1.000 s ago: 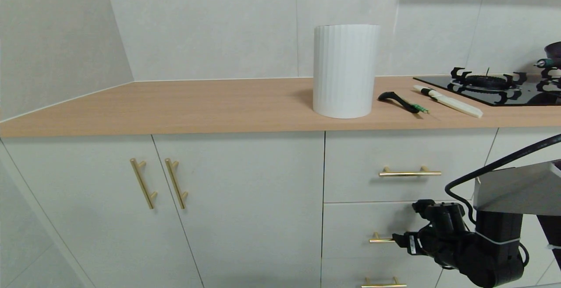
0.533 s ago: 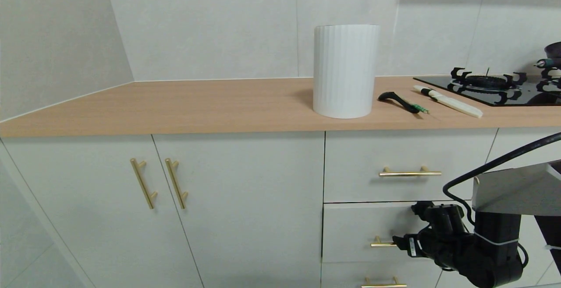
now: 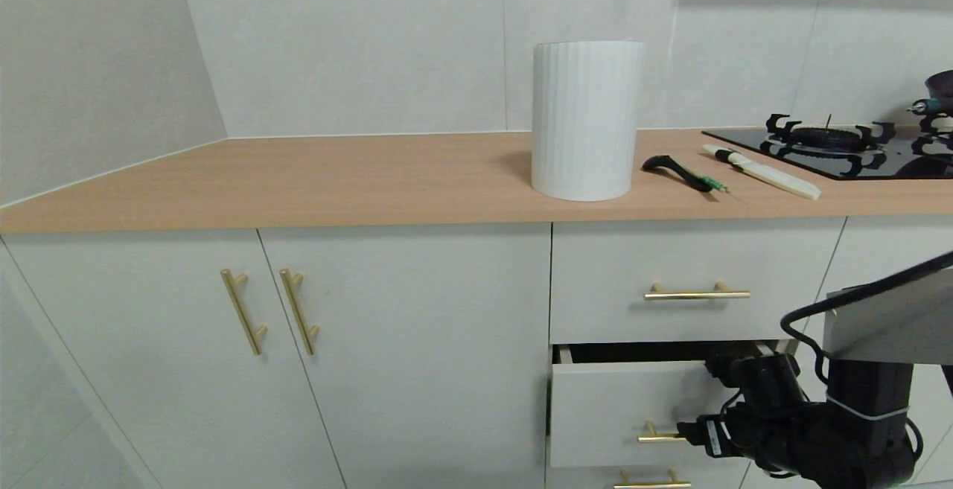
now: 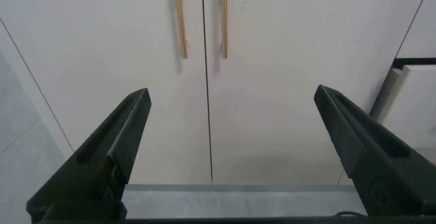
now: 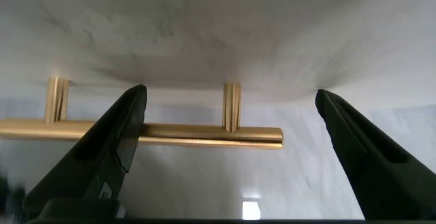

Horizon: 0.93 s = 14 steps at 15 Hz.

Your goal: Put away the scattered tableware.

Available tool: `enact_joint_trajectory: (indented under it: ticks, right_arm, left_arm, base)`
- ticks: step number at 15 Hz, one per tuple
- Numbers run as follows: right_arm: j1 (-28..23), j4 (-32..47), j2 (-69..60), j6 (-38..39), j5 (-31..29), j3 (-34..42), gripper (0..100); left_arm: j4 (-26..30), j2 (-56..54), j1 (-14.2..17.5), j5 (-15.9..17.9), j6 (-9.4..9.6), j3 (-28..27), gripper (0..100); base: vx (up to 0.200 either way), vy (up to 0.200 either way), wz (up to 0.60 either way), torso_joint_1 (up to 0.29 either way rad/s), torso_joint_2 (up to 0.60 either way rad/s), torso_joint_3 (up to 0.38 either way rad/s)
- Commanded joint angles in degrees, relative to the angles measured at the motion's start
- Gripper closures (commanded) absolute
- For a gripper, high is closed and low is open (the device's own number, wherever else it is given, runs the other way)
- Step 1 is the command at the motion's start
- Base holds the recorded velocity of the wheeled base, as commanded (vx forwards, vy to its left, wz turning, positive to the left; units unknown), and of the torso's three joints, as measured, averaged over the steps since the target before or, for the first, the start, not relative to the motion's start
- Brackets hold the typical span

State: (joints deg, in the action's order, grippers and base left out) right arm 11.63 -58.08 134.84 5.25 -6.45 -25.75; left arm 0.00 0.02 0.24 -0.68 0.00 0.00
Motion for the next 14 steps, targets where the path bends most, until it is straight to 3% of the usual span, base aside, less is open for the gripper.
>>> enact_joint_trajectory:
  ticks: [1,4,6,11,14]
  right_arm:
    - [4.2,14.9,-18.4,0.0,0.6,2.0,0]
    - [5.3,28.5,-35.6,0.2,1.3,-1.1,0]
    - [5.3,31.1,-41.1,0.4,1.3,-2.5,0]
    - [5.2,29.5,-35.6,0.9,0.7,-3.2,0]
    - [5.2,19.1,-24.6,3.3,-1.1,-2.7,0]
  left_arm:
    - [0.0,0.0,0.0,0.0,0.00,0.0,0]
    - [0.0,0.0,0.0,0.0,0.00,0.0,0]
    - [0.0,0.0,0.0,0.0,0.00,0.0,0]
    - [0.0,0.0,0.0,0.0,0.00,0.0,0]
    - [0.0,0.0,0.0,0.0,0.00,0.0,0]
  base:
    - [0.000,0.000,0.00,0.000,0.00,0.000]
    - [0.000,0.000,0.00,0.000,0.00,0.000]
    - [0.000,0.000,0.00,0.000,0.00,0.000]
    - [0.000,0.000,0.00,0.000,0.00,0.000]
    - [0.000,0.000,0.00,0.000,0.00,0.000]
